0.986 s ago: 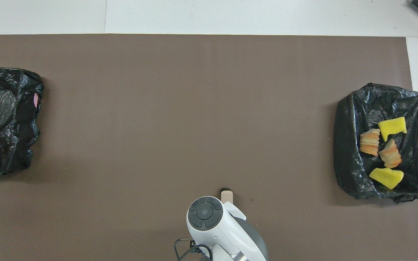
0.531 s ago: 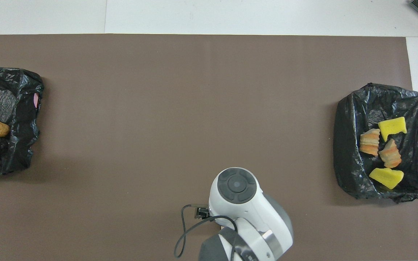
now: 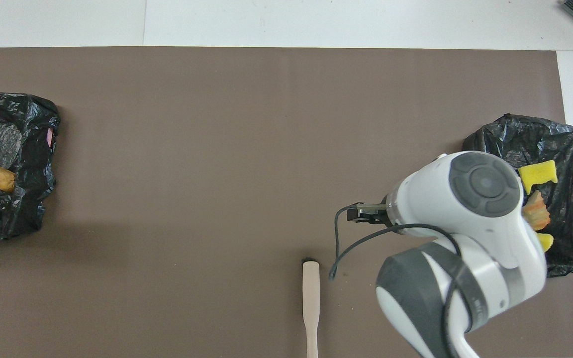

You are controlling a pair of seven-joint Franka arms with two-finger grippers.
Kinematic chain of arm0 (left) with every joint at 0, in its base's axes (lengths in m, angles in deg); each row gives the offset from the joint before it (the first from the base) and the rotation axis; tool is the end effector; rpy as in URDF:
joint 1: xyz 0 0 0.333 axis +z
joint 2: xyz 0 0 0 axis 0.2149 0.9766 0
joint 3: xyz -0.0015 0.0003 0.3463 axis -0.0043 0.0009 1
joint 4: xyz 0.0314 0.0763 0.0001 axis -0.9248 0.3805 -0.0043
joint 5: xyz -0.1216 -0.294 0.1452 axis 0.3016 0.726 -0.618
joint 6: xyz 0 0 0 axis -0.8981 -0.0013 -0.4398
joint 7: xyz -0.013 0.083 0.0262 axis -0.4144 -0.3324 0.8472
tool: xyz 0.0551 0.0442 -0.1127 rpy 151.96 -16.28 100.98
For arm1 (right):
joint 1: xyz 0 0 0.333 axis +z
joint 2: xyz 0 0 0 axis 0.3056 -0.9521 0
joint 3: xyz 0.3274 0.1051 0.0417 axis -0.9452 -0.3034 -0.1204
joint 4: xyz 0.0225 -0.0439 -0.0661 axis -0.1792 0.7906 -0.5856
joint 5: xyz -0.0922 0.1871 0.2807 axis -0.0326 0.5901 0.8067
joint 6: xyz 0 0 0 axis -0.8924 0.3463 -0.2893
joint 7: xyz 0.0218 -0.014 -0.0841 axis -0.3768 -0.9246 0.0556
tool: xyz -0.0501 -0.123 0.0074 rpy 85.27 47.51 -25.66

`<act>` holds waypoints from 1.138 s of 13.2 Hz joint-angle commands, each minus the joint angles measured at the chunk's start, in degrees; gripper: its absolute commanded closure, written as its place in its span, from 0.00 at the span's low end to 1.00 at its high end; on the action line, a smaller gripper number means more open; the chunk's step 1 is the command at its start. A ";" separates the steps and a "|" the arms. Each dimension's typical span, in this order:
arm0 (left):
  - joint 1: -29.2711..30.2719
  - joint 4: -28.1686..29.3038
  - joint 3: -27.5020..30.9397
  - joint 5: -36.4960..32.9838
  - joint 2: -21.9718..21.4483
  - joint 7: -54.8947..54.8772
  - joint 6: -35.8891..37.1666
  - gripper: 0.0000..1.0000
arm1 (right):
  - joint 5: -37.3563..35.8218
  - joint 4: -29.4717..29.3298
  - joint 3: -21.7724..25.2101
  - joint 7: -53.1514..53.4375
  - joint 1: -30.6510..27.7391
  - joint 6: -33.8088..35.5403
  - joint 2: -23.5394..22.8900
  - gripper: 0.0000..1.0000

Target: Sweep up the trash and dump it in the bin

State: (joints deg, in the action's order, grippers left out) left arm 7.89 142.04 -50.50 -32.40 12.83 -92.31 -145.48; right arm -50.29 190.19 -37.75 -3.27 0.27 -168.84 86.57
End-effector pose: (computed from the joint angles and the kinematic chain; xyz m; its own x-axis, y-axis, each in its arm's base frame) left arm 0.5563 0.2946 0.6204 -0.0362 -0.3527 -0.9350 -0.9993 0.0222 0.0303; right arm 0.4594 0.1693 0.5023 0.9963 -0.0603 -0.0615 -0.0616 -0.9979 -0.0189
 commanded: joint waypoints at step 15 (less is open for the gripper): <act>-5.32 10.74 -5.63 -15.64 -4.67 15.33 11.55 1.00 | -4.64 -23.78 7.06 -17.96 -14.29 25.20 5.66 0.00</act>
State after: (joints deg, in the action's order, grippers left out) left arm 3.51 153.14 -55.73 -47.39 10.33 -77.20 -135.55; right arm -55.48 165.41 -30.79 -19.43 -14.27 -143.93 91.52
